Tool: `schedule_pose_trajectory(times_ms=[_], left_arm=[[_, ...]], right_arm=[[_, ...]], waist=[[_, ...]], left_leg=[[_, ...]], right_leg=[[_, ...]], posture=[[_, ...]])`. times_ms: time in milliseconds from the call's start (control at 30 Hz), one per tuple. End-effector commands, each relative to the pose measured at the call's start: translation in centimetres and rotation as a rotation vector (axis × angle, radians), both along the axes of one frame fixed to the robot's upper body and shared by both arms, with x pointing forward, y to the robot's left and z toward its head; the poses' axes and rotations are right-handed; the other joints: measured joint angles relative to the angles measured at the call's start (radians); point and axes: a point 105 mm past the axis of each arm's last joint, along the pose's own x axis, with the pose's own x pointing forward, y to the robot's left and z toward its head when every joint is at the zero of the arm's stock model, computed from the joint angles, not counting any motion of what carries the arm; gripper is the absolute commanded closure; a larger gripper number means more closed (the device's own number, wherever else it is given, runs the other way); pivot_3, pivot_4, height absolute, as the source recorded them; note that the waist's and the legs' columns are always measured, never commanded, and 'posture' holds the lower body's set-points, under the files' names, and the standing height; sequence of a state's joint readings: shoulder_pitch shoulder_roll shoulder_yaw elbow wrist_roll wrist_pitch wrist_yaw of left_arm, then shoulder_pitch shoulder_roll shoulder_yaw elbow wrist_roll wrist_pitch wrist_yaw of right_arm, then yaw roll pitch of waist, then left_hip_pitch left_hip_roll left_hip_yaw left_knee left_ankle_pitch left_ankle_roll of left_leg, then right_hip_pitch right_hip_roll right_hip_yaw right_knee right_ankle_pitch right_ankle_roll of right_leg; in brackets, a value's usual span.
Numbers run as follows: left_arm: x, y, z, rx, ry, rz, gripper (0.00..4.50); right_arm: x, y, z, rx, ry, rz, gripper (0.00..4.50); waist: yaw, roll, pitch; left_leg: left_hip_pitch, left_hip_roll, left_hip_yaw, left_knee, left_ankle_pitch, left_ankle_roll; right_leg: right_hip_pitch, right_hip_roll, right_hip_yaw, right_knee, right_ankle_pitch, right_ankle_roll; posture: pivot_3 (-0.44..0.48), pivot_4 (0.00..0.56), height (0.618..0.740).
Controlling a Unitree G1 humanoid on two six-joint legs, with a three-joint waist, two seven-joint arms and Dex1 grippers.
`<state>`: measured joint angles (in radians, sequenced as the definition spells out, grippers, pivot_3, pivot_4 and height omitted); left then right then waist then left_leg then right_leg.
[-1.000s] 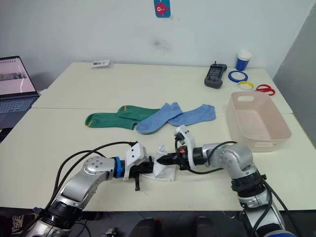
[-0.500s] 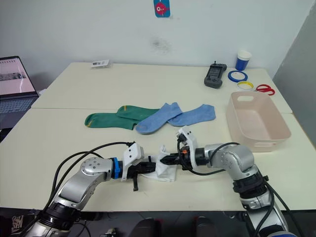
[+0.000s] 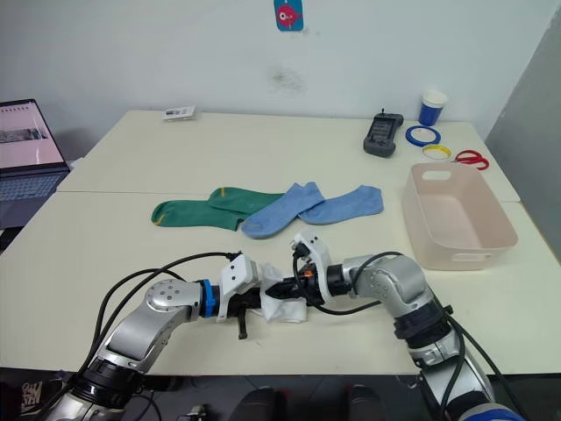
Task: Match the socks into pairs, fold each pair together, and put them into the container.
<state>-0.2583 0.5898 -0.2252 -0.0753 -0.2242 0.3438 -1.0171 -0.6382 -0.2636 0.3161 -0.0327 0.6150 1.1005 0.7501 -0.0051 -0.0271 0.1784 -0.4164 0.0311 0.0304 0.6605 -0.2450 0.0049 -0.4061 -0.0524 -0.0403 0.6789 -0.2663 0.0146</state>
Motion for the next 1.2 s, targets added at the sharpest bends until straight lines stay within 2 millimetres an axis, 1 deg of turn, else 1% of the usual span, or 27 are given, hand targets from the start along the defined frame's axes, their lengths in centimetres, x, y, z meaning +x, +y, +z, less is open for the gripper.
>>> schedule_pose_trajectory(times_ms=[33, 67, 167, 267, 300, 367, 500, 567, 633, 733, 767, 833, 867, 1000, 1200], left_arm=[[-0.6, 0.2, -0.9, 0.037, 0.031, -0.007, 4.5], [-0.6, 0.2, -0.9, 0.038, 0.032, -0.006, 4.5], [-0.7, 0.3, -0.9, 0.04, 0.033, -0.004, 4.5], [-0.7, 0.3, -0.9, 0.04, 0.034, -0.004, 4.5], [-0.7, 0.3, -1.0, 0.04, 0.034, -0.004, 4.5], [-0.7, 0.3, -1.0, 0.041, 0.034, -0.005, 4.5], [-0.8, 0.3, -0.9, 0.04, 0.035, -0.007, 4.5], [-0.8, 0.3, -0.9, 0.041, 0.035, -0.009, 4.5], [-0.8, 0.3, -0.9, 0.043, 0.035, -0.011, 4.5], [-0.7, 0.4, -0.9, 0.045, 0.035, -0.013, 4.5], [-0.7, 0.4, -0.9, 0.046, 0.034, -0.014, 4.5], [-0.7, 0.5, -0.9, 0.049, 0.034, -0.017, 4.5], [-0.8, 0.5, -0.9, 0.049, 0.034, -0.018, 4.5], [-0.8, 0.5, -0.9, 0.052, 0.033, -0.025, 4.5], [-0.9, 0.3, -0.7, 0.05, 0.032, -0.038, 4.5]], right_arm=[[-0.4, 0.6, 1.3, 0.052, -0.024, 0.052, 3.67], [-0.5, 0.6, 1.5, 0.06, -0.022, 0.055, 3.37], [-0.5, 0.4, 2.2, 0.096, -0.01, 0.06, 2.26], [-0.5, 0.2, 2.6, 0.109, -0.004, 0.059, 1.21], [-0.7, -0.1, 2.9, 0.124, 0.006, 0.069, 0.93], [-1.0, -0.5, 3.4, 0.145, 0.019, 0.083, 0.93], [-1.8, -2.1, 4.6, 0.184, 0.008, 0.107, 0.93], [-1.7, -2.6, 4.9, 0.186, -0.02, 0.1, 0.93], [-1.3, -3.1, 5.0, 0.169, -0.117, 0.08, 0.93], [-0.3, -3.8, 4.2, 0.098, -0.312, 0.038, 1.52], [-0.3, -4.0, 3.7, 0.068, -0.377, 0.049, 1.89], [-0.7, -4.2, 2.5, 0.015, -0.489, 0.095, 2.61], [-0.9, -4.2, 2.2, 0.01, -0.513, 0.109, 2.92], [-1.5, -3.8, 0.8, 0.003, -0.573, 0.143, 4.42], [-0.8, -3.3, -1.9, -0.064, -0.604, 0.141, 4.47]], waist=[[0.0, 0.0, 0.0], [0.0, 0.0, 0.0], [0.0, 0.0, 0.0], [0.0, 0.0, 0.0], [0.0, 0.0, 0.0], [0.0, 0.0, 0.0], [0.0, 0.0, 0.0], [0.0, 0.0, 0.0], [0.001, 0.0, 0.0], [0.001, 0.0, 0.0], [0.001, 0.0, 0.0], [0.001, 0.0, 0.0], [0.001, 0.0, 0.0], [-0.001, 0.0, 0.0], [0.0, 0.0, 0.0]], left_leg=[[0.0, 0.0, 0.0, 0.0, 0.0, 0.0], [0.0, 0.0, 0.0, 0.0, 0.0, 0.0], [0.0, 0.0, 0.0, 0.0, 0.0, 0.0], [0.0, 0.0, 0.0, 0.0, 0.0, 0.0], [0.0, 0.0, 0.0, 0.0, 0.0, 0.0], [0.0, 0.0, 0.0, 0.0, 0.0, 0.0], [0.0, 0.0, 0.0, 0.0, 0.0, 0.0], [0.0, 0.0, 0.0, 0.0, 0.0, 0.0], [0.0, 0.0, 0.0, 0.0, 0.0, 0.0], [0.0, 0.0, 0.0, 0.0, 0.0, 0.0], [0.0, 0.0, 0.0, 0.0, 0.0, 0.0], [0.0, 0.0, 0.0, 0.0, 0.0, 0.0], [0.0, 0.0, 0.0, 0.0, 0.0, 0.0], [0.001, 0.0, 0.0, 0.0, 0.0, 0.0], [0.001, 0.0, 0.0, 0.0, 0.0, 0.0]], right_leg=[[0.0, 0.0, 0.0, 0.0, 0.0, 0.0], [0.0, 0.0, 0.0, 0.0, 0.0, 0.0], [0.0, 0.0, 0.0, 0.0, 0.0, 0.0], [0.0, 0.0, 0.0, 0.0, 0.0, 0.0], [0.0, 0.0, 0.0, 0.0, 0.0, 0.0], [0.0, 0.0, 0.0, 0.0, 0.0, 0.0], [0.0, 0.0, 0.0, 0.0, 0.0, 0.0], [0.0, 0.0, 0.0, 0.0, 0.0, 0.0], [0.0, 0.0, 0.0, 0.0, 0.0, 0.0], [0.0, 0.0, 0.0, 0.0, -0.001, 0.001], [0.0, 0.0, 0.0, 0.0, -0.003, 0.004], [0.0, 0.0, 0.0, 0.0, -0.003, 0.005], [0.0, 0.0, 0.0, -0.001, -0.003, 0.005], [0.0, 0.001, 0.0, 0.0, -0.003, 0.005], [0.0, 0.001, 0.0, 0.0, -0.003, 0.005]], posture=[[0.0, 0.15, 0.74], [0.0, 0.15, 0.74], [0.0, 0.15, 0.74], [0.0, 0.15, 0.74], [0.0, 0.15, 0.74], [0.0, 0.15, 0.74], [0.0, 0.15, 0.74], [0.0, 0.15, 0.74], [0.0, 0.15, 0.74], [0.0, 0.15, 0.74], [0.0, 0.15, 0.74], [0.0, 0.15, 0.74], [0.0, 0.15, 0.74], [0.0, 0.15, 0.74], [0.0, 0.15, 0.74]])
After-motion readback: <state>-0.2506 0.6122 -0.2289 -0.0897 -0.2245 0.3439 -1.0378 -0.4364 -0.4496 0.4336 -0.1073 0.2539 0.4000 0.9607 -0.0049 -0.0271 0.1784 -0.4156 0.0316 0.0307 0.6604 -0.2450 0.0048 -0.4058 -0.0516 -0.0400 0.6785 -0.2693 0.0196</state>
